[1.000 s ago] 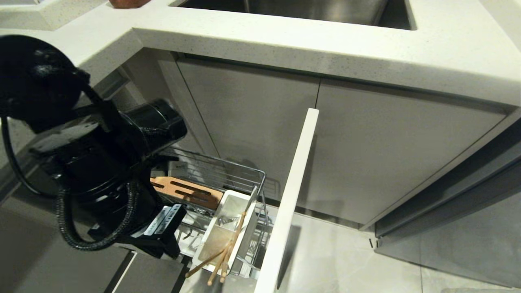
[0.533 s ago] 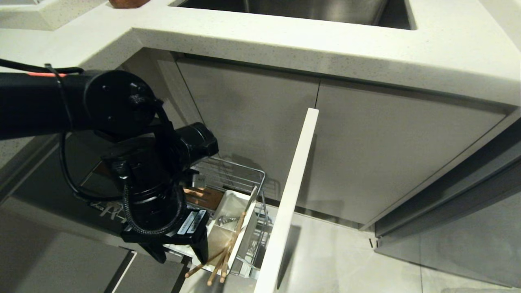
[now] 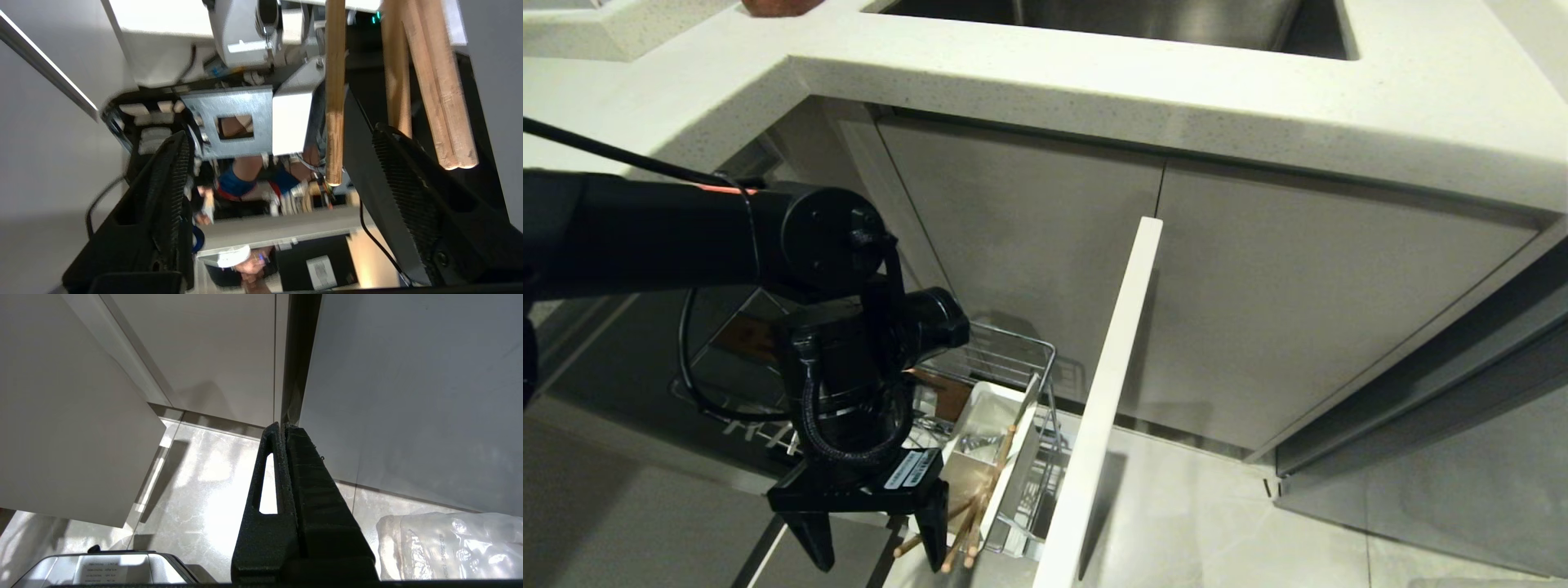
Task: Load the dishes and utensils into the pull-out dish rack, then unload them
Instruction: Take the chopsticks out of the cupboard
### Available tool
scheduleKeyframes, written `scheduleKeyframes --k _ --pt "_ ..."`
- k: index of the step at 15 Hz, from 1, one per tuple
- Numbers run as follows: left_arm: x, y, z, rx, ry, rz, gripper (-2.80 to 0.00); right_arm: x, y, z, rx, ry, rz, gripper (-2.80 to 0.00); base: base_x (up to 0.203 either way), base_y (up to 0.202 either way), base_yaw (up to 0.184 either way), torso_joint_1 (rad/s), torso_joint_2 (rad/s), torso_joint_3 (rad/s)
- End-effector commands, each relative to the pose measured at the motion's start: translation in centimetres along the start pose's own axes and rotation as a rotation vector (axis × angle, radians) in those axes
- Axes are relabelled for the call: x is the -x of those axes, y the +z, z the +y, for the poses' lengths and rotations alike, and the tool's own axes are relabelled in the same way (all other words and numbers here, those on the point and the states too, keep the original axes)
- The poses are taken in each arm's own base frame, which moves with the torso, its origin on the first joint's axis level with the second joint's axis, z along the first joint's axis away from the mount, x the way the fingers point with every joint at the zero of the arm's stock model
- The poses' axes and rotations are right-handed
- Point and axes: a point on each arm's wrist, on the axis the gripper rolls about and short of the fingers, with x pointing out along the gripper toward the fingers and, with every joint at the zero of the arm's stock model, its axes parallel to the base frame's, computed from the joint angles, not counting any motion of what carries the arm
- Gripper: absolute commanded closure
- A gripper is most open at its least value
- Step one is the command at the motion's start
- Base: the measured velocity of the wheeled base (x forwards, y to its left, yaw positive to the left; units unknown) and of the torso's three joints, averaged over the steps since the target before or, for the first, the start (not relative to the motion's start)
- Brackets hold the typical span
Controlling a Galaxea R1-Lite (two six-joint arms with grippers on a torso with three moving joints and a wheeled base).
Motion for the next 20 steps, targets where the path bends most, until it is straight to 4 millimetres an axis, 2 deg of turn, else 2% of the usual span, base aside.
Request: scheduleKeyframes --k 1,5,20 --pt "-0.4 0.4 0.1 0.014 0.005 0.027 -2.8 0.0 0.0 0.0 -0.001 0.001 0.002 0.0 0.0 0.0 0.0 0.0 0.0 0.0" --pt "-1.0 1.3 0.2 0.076 0.005 0.052 -2.8 0.0 -0.1 0.0 0.0 0.001 0.003 0.0 0.0 0.0 0.0 0.0 0.0 0.0" --pt "-1.9 2.2 0.6 0.103 0.011 0.106 -2.8 0.0 -0.1 0.0 0.0 0.001 0.003 0.0 0.0 0.0 0.0 0.0 0.0 0.0"
